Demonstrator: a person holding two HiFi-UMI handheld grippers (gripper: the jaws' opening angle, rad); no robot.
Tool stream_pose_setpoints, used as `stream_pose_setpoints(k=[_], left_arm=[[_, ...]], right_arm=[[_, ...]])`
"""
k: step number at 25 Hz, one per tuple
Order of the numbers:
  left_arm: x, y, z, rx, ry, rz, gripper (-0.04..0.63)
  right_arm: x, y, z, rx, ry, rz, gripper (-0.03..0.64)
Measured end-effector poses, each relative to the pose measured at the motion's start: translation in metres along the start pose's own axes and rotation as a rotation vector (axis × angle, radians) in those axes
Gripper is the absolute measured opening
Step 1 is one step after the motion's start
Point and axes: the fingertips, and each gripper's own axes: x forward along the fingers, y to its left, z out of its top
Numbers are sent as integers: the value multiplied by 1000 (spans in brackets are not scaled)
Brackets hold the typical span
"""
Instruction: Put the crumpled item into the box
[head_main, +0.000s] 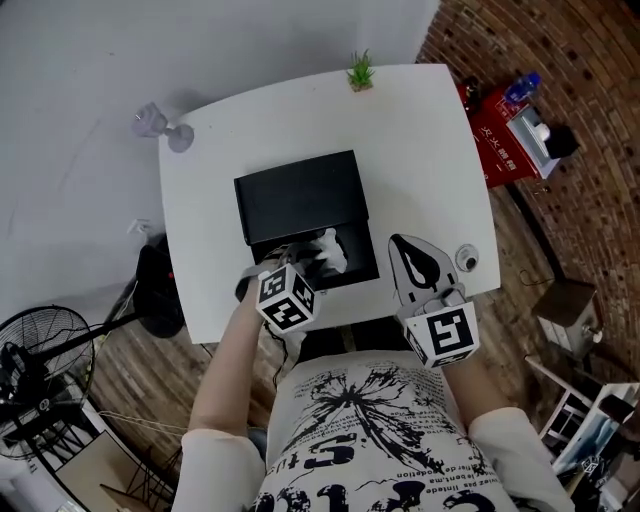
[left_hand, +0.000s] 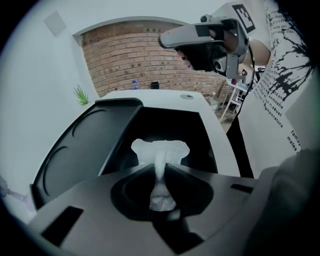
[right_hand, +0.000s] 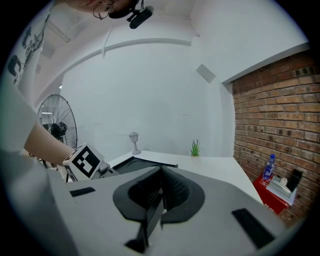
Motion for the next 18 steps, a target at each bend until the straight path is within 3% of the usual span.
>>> stream_pose_setpoints(k=[6, 9, 18], left_arm=[[0, 3, 1, -72, 9, -1, 95], [-8, 3, 2, -85, -10, 20, 145], [-79, 10, 22, -152, -237, 160, 139]], right_arm=[[-2, -1, 5, 3, -6, -8, 15], [-4, 5, 11, -6, -14, -6, 15], [-14, 41, 39, -45, -60, -1, 15]])
